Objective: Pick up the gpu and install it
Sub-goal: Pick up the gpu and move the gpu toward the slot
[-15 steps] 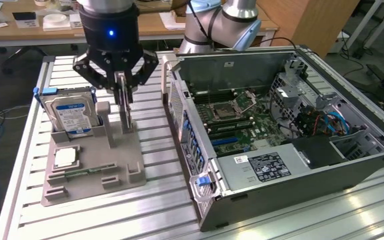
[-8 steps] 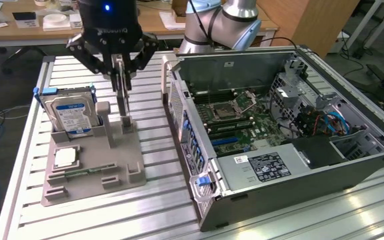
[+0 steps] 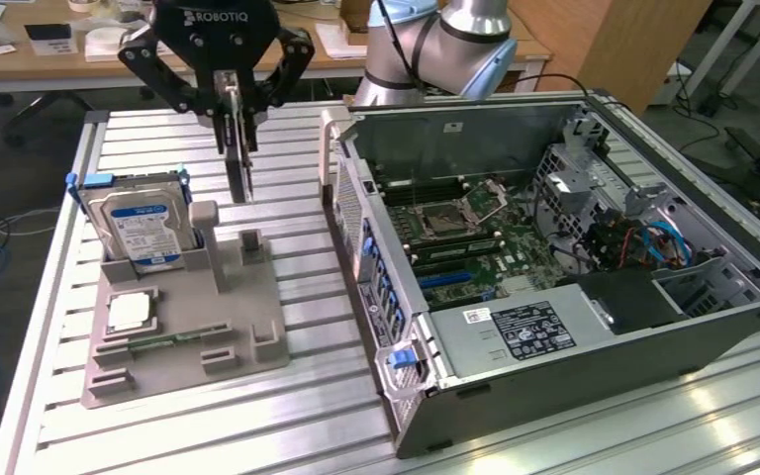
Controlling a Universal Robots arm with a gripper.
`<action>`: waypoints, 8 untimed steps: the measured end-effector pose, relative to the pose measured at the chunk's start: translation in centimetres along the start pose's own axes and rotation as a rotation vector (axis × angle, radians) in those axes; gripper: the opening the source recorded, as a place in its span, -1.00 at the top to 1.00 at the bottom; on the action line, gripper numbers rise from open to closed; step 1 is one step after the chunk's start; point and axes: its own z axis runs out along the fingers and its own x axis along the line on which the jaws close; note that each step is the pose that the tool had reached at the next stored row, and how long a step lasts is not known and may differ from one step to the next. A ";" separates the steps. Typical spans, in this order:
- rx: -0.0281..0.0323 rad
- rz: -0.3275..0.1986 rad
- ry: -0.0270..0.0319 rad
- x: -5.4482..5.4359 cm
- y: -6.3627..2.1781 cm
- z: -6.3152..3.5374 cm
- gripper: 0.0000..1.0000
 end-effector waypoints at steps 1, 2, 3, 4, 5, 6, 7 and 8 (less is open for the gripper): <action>-0.0001 0.000 -0.0001 0.0 0.00 0.00 0.44; 0.0000 0.000 0.0001 0.0 0.00 0.00 0.44; 0.0000 0.000 0.0002 0.0 0.00 -0.01 0.44; -0.0004 0.000 0.0003 -0.2 0.00 -0.02 0.44; -0.0014 0.000 0.0004 -0.5 0.00 -0.01 0.44; -0.0020 0.000 0.0002 -0.8 0.02 0.00 0.44; -0.0023 0.000 0.0001 -1.2 0.03 0.01 0.44; -0.0023 0.000 0.0002 -1.5 0.04 0.01 0.44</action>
